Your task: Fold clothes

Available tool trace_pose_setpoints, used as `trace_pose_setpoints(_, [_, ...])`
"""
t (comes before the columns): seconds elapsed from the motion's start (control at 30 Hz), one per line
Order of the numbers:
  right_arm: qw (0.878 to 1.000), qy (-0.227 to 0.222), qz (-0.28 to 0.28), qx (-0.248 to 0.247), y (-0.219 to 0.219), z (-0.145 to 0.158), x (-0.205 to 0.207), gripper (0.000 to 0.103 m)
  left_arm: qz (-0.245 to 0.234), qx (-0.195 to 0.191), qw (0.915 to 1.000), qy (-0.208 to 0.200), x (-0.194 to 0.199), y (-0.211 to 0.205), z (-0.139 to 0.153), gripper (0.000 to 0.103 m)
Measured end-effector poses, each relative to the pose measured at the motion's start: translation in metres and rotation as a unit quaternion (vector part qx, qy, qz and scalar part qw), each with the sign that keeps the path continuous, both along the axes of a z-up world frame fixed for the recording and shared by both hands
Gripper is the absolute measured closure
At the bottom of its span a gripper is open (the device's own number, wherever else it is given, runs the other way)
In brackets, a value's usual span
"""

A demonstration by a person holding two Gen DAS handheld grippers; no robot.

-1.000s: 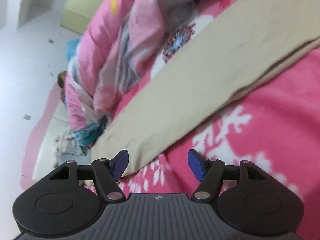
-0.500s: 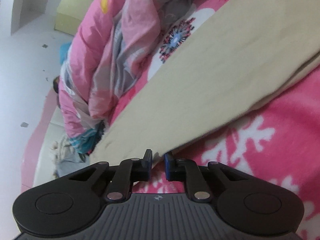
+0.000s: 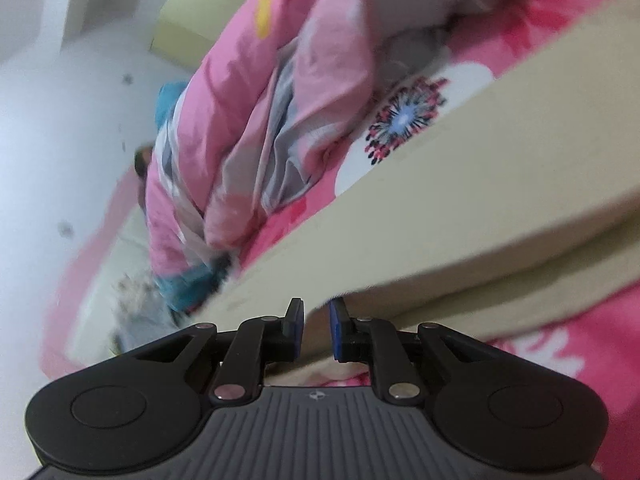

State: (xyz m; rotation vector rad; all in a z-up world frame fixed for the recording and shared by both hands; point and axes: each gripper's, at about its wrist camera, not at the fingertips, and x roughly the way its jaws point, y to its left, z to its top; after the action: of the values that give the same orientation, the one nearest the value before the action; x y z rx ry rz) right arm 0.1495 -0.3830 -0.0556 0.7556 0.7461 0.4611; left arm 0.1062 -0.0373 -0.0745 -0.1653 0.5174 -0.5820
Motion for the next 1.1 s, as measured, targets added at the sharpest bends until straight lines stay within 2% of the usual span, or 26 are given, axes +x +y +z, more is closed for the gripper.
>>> trace_pose_setpoints(0.17, [0.990,-0.043,0.062,-0.120,0.032,0.010,-0.004,0.087,0.006,0.007,0.9999,-0.006,0.004,0.004,0.000,0.041])
trace_pose_setpoints(0.27, [0.979,-0.046,0.083,-0.179,0.052,0.009,0.004,0.087,0.009,0.010,0.9999,-0.011,0.004,0.007,0.000,0.041])
trace_pose_setpoints(0.37, [0.973,-0.039,0.082,-0.213,0.064,0.004,0.014,0.087,0.016,0.005,0.9998,-0.012,0.004,0.012,0.001,0.041])
trace_pose_setpoints(0.47, [0.971,-0.002,0.113,-0.211,0.069,-0.008,0.013,0.087,0.017,-0.003,0.9998,-0.011,0.005,0.017,0.003,0.041])
trace_pose_setpoints(0.63, [0.971,0.003,0.127,-0.203,0.071,0.002,0.014,0.087,0.016,-0.010,0.9998,-0.007,0.005,0.023,0.004,0.041])
trace_pose_setpoints(0.77, [0.972,0.000,0.129,-0.195,0.091,-0.008,0.032,0.087,0.020,-0.014,0.9997,-0.004,0.005,0.028,0.007,0.042])
trace_pose_setpoints(0.9, [0.965,0.003,0.190,-0.182,0.106,-0.008,0.025,0.087,0.022,-0.026,0.9994,0.005,0.006,0.038,0.007,0.042])
trace_pose_setpoints(0.97, [0.962,0.003,0.202,-0.181,0.108,-0.005,0.023,0.087,0.022,-0.031,0.9993,0.009,0.007,0.041,0.007,0.042])
trace_pose_setpoints(1.1, [0.971,0.006,0.188,-0.147,0.117,-0.012,0.044,0.087,0.030,-0.036,0.9988,0.013,0.006,0.048,0.008,0.042])
